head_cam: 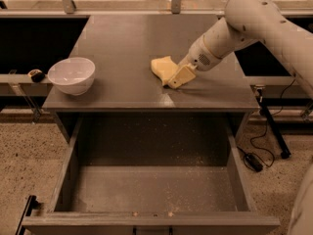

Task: Place sponge into top drawer

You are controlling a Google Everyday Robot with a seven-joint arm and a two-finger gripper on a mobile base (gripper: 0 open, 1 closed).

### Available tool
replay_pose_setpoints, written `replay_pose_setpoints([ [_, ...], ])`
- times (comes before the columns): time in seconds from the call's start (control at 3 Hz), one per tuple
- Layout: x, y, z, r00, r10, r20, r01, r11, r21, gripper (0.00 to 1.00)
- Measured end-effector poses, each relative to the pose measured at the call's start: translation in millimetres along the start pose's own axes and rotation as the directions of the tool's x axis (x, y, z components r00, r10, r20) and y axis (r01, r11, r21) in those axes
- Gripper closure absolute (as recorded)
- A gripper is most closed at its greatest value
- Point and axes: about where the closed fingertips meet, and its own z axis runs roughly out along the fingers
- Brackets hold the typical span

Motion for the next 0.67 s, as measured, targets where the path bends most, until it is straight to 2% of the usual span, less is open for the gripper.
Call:
replay_pose_setpoints([
  [0.33, 1, 4, -5, 0.995, -0.002, 0.104, 0.009, 0.998, -0.063, 0.88],
  [0.67, 4, 22, -40, 0.969, -0.029, 0.246, 0.051, 0.995, -0.086, 1.0],
])
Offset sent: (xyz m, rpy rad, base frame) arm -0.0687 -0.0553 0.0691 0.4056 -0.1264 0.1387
